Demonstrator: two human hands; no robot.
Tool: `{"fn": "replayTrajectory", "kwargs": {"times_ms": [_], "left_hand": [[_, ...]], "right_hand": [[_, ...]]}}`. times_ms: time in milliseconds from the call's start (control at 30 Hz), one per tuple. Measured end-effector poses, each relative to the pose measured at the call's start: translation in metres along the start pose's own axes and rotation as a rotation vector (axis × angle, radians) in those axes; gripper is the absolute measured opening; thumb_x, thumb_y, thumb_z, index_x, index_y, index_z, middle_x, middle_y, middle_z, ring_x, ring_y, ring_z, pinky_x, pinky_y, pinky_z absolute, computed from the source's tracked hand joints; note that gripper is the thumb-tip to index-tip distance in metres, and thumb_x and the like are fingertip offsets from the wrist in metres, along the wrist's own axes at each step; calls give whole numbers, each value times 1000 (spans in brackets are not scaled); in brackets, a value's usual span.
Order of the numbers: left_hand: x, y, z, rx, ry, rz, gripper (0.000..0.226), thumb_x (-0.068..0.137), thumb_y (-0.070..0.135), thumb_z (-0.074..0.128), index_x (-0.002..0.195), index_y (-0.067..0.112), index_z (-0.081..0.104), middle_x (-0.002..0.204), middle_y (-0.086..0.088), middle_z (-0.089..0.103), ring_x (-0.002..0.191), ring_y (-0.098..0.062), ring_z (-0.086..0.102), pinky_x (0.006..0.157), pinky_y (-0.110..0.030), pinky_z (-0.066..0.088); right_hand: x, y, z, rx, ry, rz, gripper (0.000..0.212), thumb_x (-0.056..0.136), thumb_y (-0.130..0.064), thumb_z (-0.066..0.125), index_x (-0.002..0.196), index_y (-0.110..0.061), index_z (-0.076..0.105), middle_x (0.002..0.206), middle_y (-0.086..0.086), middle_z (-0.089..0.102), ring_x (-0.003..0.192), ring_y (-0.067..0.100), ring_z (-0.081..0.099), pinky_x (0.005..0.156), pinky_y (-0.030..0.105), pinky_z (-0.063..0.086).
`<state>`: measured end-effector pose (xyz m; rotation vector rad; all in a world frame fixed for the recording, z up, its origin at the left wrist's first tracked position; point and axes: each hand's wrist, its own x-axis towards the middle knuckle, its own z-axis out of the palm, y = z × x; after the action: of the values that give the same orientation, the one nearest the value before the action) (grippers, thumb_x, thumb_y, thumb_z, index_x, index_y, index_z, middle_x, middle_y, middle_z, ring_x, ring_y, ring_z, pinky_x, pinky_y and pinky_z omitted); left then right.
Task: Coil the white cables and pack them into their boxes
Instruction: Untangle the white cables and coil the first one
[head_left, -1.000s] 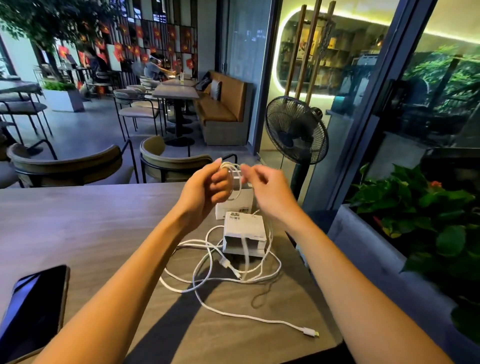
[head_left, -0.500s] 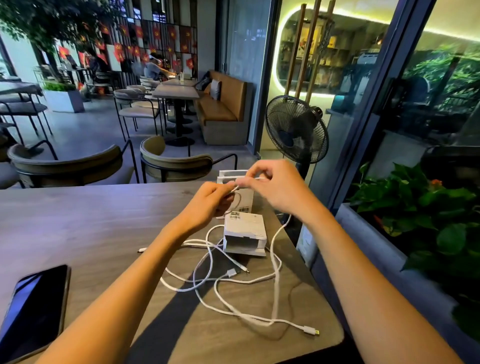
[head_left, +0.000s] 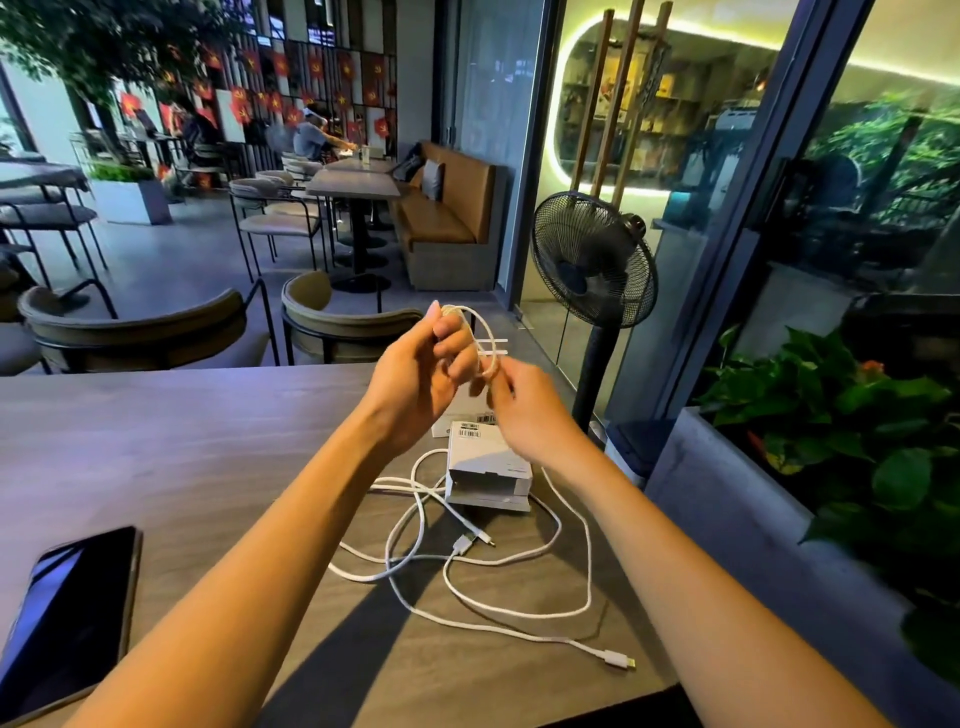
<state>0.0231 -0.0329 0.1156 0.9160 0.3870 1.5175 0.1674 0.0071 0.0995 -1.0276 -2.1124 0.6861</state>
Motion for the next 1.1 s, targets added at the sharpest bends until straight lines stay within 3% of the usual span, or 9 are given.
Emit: {"fn": "replayTrajectory", "kwargs": {"times_ms": [133, 233, 300, 400, 667, 767, 900, 967, 1100], "left_hand": [[8, 0, -9, 302, 256, 143, 39, 113, 30, 26, 83, 15, 48, 68, 2, 47, 63, -13, 53, 70, -27, 46], [7, 0, -26, 876, 367, 304, 38, 113, 28, 29, 91, 12, 55, 80, -3, 60, 77, -16, 63, 76, -22, 52], [3, -1, -35, 1212, 311, 374, 37, 112, 26, 32, 95, 9, 59, 87, -6, 65, 83, -16, 65, 77, -20, 52], [-8, -2, -37, 1351, 153, 300, 38, 111, 27, 34, 91, 12, 62, 81, -2, 64, 75, -12, 62, 73, -23, 52], [-15, 14, 0, 808, -56, -42, 45, 100, 51, 47, 62, 27, 45, 61, 7, 33, 55, -10, 28, 51, -19, 27], [-14, 21, 14, 528, -59, -25, 39, 106, 33, 39, 68, 24, 38, 64, 4, 21, 55, -11, 19, 49, -21, 21], [-6, 21, 22, 187, -10, 29, 46, 109, 31, 34, 64, 21, 38, 58, 6, 27, 49, -9, 28, 49, -20, 32], [-4, 19, 15, 429, 89, 126, 46, 111, 31, 31, 69, 17, 39, 61, 1, 33, 54, -13, 36, 56, -22, 37], [-10, 8, -12, 1385, 182, 389, 38, 110, 29, 37, 80, 12, 53, 71, -7, 55, 63, -13, 52, 62, -21, 45]], "right_hand": [[-16, -6, 24, 27, -185, 142, 27, 110, -17, 37, 115, -14, 64, 95, -1, 55, 84, 17, 53, 64, 25, 40], [-24, -12, 28, -106, -252, 74, 32, 110, -16, 40, 116, -16, 71, 99, 3, 62, 90, 20, 55, 73, 28, 46], [-27, -22, 20, -175, -220, 12, 31, 110, -23, 43, 109, -19, 74, 95, 3, 68, 78, 15, 59, 68, 29, 46], [-18, -33, -8, -197, -41, -84, 29, 106, -34, 52, 93, -24, 76, 77, -6, 67, 61, 4, 54, 59, 24, 39], [4, -34, -58, 98, 230, -184, 22, 90, -41, 76, 89, -20, 82, 66, -16, 63, 60, -2, 52, 56, 11, 39], [0, -28, -39, 179, 264, -132, 31, 99, -41, 64, 88, -16, 78, 63, -12, 61, 58, -1, 51, 56, 11, 38], [-18, -20, 9, 100, 132, -5, 30, 108, -16, 47, 93, -12, 73, 67, -14, 54, 60, 0, 52, 61, 17, 39], [-28, -19, 26, 80, -43, 47, 35, 109, -15, 42, 93, -12, 73, 70, -14, 53, 64, 2, 49, 68, 28, 40], [-34, -33, 21, 0, -243, 63, 32, 109, -13, 41, 101, -20, 71, 80, -12, 57, 80, 11, 56, 78, 28, 43]]}}
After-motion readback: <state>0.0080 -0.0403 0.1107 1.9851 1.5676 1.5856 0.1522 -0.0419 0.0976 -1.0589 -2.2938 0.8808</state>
